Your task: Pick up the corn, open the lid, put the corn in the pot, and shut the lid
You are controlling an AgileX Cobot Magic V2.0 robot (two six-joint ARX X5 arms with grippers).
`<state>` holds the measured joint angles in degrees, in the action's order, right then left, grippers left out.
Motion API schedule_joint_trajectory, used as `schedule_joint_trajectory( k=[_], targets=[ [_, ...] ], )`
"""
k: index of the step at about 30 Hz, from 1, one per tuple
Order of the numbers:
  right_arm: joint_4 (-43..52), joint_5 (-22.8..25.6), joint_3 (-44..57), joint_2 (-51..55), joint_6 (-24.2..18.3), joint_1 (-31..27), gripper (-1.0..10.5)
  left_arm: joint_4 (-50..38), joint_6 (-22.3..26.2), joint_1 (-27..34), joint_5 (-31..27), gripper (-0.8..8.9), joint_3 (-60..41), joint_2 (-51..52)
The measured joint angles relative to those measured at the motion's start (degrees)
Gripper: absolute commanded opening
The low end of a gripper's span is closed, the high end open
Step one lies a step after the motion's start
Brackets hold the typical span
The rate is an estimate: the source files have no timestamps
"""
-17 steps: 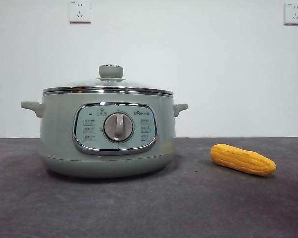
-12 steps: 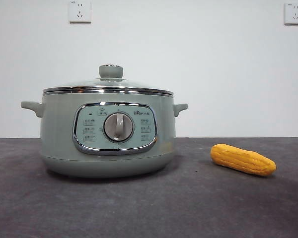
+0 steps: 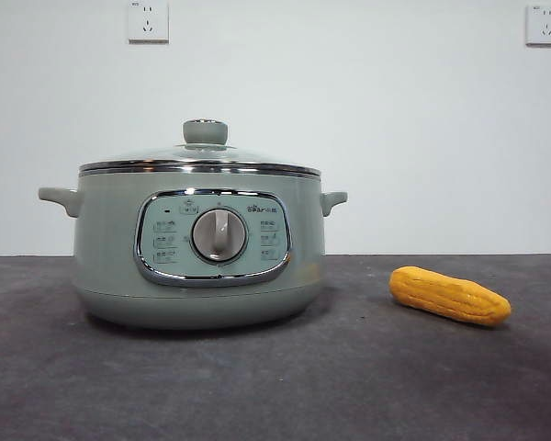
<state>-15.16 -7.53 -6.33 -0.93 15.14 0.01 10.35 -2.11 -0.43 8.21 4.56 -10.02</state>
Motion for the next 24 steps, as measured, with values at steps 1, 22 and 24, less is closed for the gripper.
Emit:
schedule_joint_trajectory(
  k=[1,22,24],
  targets=[
    [-0.76,-0.02,-1.70,-0.31,0.46,0.00,-0.2,-0.02,-0.26,-0.63,0.87,-0.04,1.11,0.00],
    [-29.92,-15.02,-42.62,-36.02,-0.37,0.00,0.0,5.09,-6.56,-7.15,16.90,-0.03,25.94,-16.41],
    [-31.50,-15.02,-44.70,-38.93,-0.35,0.00,0.0,5.25,-6.67,-7.15,18.03,-0.04,26.64,-18.53]
  ],
)
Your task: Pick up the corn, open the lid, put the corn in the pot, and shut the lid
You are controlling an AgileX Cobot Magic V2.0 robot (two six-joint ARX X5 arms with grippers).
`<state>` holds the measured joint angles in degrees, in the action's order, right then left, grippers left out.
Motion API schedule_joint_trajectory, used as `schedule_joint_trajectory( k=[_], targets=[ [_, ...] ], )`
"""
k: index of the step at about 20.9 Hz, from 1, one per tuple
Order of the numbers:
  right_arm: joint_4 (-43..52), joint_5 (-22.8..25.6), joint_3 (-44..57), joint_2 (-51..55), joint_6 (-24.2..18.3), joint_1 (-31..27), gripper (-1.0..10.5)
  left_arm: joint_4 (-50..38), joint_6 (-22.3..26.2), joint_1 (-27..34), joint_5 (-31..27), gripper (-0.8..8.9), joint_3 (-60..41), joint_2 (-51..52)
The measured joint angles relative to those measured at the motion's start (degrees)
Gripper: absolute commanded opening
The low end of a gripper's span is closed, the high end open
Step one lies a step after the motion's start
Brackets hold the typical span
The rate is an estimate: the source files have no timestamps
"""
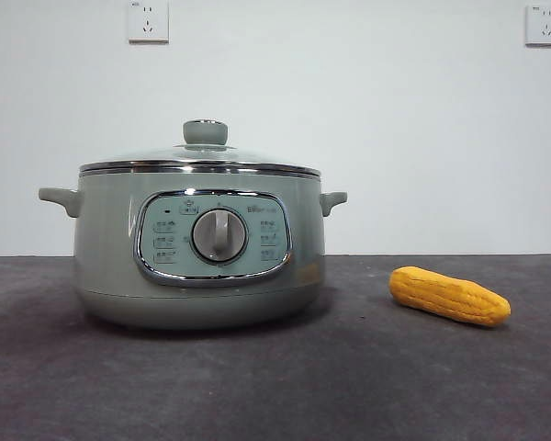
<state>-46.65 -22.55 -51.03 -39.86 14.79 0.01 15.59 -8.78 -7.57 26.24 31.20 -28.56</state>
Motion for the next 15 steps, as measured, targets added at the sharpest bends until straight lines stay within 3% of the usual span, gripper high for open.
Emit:
schedule_joint_trajectory(
  k=[3,6,12,15],
  targets=[
    [-1.66,-0.31,-2.01,-3.56,-0.07,0.00,0.0,0.87,-1.51,0.00,4.31,-0.04,0.42,-3.30],
    [-4.96,-3.82,-6.58,-10.84,-3.13,0.00,0.4,2.80,-2.75,0.00,12.66,-0.04,3.91,-8.94],
    [-6.47,-4.28,-14.53,-28.37,-10.43,5.05,6.2,8.98,-2.91,-0.11,17.27,-0.04,10.45,-18.36],
    [-6.47,1.81,-18.73,-37.90,-13.77,10.36,6.7,10.16,-2.86,-0.17,17.31,-0.04,11.26,-20.13]
  ],
)
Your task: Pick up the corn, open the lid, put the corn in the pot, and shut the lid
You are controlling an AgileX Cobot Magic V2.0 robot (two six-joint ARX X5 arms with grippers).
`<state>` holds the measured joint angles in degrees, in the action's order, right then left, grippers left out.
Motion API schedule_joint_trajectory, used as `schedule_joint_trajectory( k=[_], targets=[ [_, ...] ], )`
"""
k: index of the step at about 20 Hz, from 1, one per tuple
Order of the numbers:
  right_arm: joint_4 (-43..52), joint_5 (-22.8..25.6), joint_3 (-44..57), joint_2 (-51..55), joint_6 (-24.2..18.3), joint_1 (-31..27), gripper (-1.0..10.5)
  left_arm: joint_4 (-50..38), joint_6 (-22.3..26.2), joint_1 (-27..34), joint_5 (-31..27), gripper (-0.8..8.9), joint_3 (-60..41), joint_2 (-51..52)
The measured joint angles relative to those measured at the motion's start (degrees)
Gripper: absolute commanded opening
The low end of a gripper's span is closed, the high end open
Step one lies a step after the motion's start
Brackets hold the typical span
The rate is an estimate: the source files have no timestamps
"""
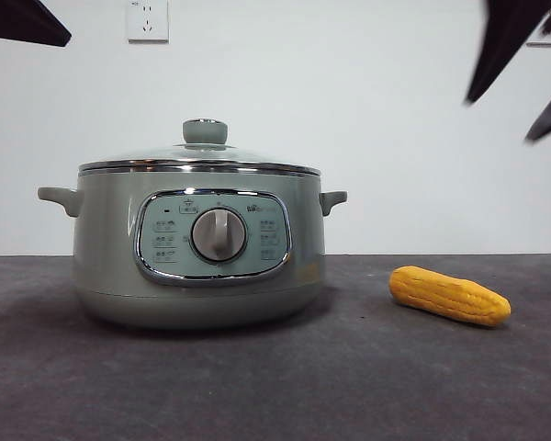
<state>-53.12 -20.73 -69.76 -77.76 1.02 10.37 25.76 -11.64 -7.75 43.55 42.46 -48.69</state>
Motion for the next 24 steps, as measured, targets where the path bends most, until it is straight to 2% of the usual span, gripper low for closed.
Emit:
schedule_joint_trajectory(
  k=[4,9,13,19,20,22,23,24],
  targets=[
    [-0.98,10.71,-6.56,-13.09,-4.70,5.57,6.7,1.88,0.76,-0.09,0.02,-0.04,0.00,-0.83],
    [-0.59,16.04,-13.00,-25.99,-7.93,6.51,6.7,3.19,1.36,-0.09,0.04,-0.04,0.00,-0.83],
    [1.16,16.81,-14.78,-31.17,-9.64,6.43,6.6,4.94,3.23,-0.09,0.04,-0.04,0.00,-0.85],
    [2.43,15.82,-14.88,-35.69,-9.66,6.62,6.5,5.11,3.96,-0.09,0.04,-0.04,0.00,-0.85],
    [2.43,15.82,-14.88,-35.95,-9.66,6.62,6.0,5.11,4.00,-0.09,0.04,-0.04,0.00,-0.85],
    [2.16,15.80,-14.88,-36.09,-9.66,6.64,3.0,5.11,4.09,-0.09,0.00,-0.04,0.00,-0.85],
    [1.95,15.80,-14.88,-36.09,-9.66,6.64,0.9,5.09,4.09,-0.09,-0.37,-0.04,0.00,-0.85],
    [1.70,15.80,-14.88,-36.09,-9.66,6.64,-0.3,5.07,4.11,-0.09,-0.92,-0.04,-0.02,-0.85]
  ],
)
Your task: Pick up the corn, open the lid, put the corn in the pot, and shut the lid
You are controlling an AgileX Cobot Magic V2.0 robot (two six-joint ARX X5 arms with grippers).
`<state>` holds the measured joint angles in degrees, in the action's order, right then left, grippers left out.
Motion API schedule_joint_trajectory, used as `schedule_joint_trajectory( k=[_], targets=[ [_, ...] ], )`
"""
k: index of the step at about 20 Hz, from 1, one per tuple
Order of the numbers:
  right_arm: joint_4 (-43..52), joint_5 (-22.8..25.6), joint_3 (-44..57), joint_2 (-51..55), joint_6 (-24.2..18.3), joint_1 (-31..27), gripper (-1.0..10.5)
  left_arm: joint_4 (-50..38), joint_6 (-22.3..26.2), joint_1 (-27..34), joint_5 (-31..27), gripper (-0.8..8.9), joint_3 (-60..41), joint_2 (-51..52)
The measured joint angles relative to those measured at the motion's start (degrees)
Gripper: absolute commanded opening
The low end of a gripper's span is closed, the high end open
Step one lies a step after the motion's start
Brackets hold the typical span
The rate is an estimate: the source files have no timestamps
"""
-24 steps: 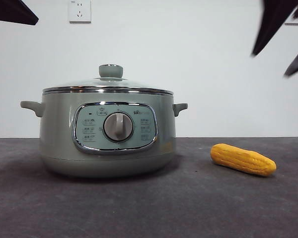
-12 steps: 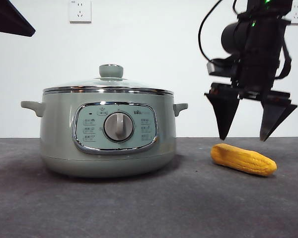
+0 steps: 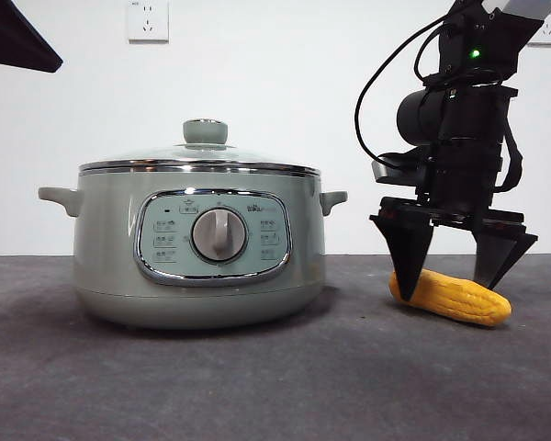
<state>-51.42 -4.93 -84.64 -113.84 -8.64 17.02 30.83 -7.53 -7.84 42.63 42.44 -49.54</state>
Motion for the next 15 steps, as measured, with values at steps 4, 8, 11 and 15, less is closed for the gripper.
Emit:
schedule_joint_trajectory(
  k=[4,8,11,15],
  targets=[
    [-0.77,0.00,0.00,0.00,0.00,0.00,-0.1,-0.04,0.00,-0.02,-2.95,-0.05,0.02,-0.39],
    [-2.40,0.04,0.00,0.20,0.00,0.00,-0.1,1.11,0.31,-0.46,-3.72,-0.05,3.21,-4.55],
    [-5.25,0.11,0.02,3.91,0.09,0.00,-0.1,5.95,2.27,-1.90,-4.17,-0.04,10.40,-9.86],
    [-9.86,0.09,0.00,13.03,1.51,0.00,-0.1,15.04,6.12,-4.83,-10.86,0.03,22.69,-18.62]
  ],
)
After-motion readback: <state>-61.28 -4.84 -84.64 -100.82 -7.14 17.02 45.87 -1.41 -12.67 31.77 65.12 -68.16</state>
